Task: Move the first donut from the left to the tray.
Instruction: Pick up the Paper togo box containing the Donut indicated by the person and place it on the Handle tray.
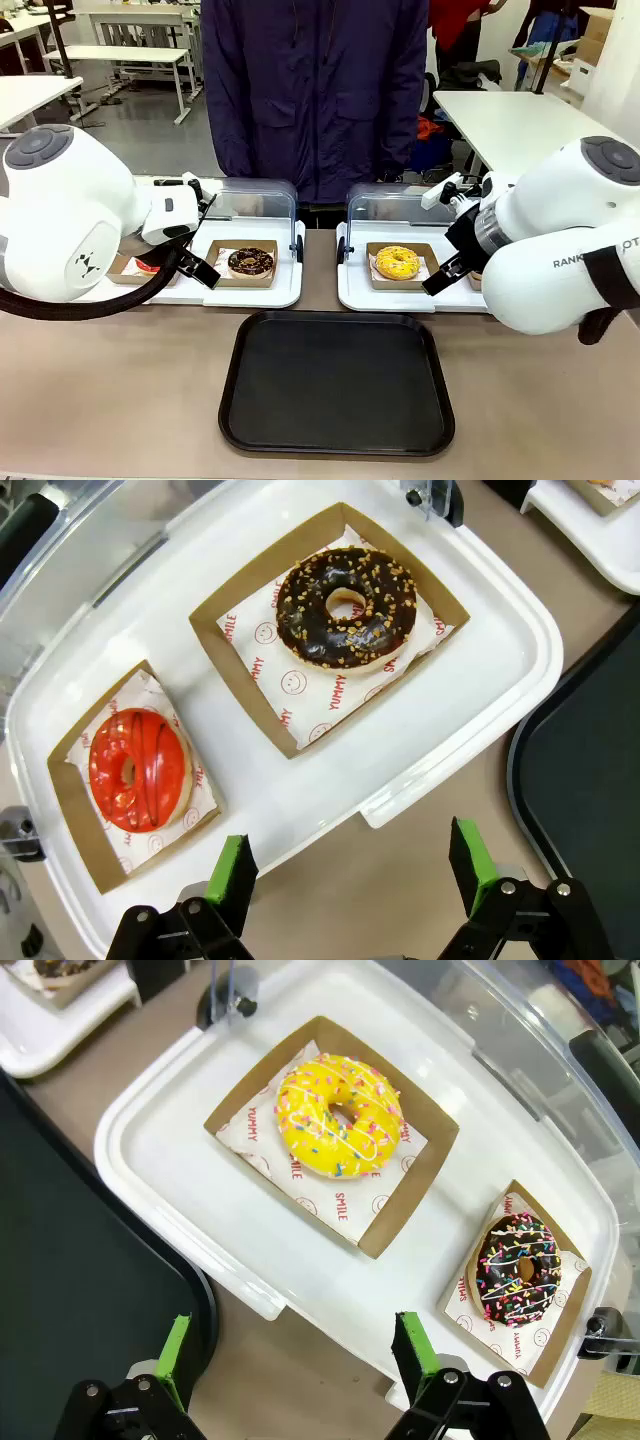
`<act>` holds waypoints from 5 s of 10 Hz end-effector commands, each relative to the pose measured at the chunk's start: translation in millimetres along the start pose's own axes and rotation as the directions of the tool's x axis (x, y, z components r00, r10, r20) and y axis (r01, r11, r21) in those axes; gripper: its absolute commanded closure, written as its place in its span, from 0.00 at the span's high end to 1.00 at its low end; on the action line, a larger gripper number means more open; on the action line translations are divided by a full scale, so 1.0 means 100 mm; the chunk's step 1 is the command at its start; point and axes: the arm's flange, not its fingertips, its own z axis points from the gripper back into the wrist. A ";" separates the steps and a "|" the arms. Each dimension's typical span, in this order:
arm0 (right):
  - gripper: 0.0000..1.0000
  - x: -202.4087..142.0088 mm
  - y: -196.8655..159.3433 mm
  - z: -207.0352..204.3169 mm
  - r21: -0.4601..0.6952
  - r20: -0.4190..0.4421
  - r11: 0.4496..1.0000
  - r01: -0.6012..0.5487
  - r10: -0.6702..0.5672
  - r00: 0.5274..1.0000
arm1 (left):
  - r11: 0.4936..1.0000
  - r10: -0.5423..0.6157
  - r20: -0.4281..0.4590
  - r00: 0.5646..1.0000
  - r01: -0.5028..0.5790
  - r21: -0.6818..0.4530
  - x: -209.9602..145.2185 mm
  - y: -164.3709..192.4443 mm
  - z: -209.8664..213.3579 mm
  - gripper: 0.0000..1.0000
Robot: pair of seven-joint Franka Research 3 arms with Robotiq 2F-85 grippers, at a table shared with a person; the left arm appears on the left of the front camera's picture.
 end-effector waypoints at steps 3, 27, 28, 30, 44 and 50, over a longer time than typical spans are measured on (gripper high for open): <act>1.00 0.00 0.00 0.00 0.000 0.000 1.000 0.000 0.000 1.000 | 1.000 0.000 0.000 1.000 0.000 0.000 0.00 0.00 0.00 1.00; 1.00 -0.81 -3.06 1.92 0.456 0.577 0.828 -0.328 0.006 0.817 | 0.789 -0.190 0.474 0.860 0.421 -0.448 -0.33 2.63 2.12 1.00; 1.00 -0.86 -3.01 1.97 0.460 0.587 0.826 -0.326 -0.006 0.810 | 0.787 -0.192 0.475 0.859 0.424 -0.448 -0.31 2.60 2.14 1.00; 1.00 -0.94 -3.00 1.99 0.468 0.596 0.824 -0.319 -0.027 0.802 | 0.789 -0.182 0.475 0.861 0.416 -0.452 -0.33 2.60 2.14 1.00; 1.00 -0.99 -3.00 2.03 0.482 0.564 0.827 -0.289 -0.041 0.825 | 0.800 -0.185 0.443 0.877 0.397 -0.450 -0.32 2.59 2.14 1.00; 1.00 -0.99 -3.00 2.03 0.482 0.564 0.827 -0.289 -0.041 0.825 | 0.800 -0.185 0.443 0.877 0.397 -0.450 -0.32 2.59 2.14 1.00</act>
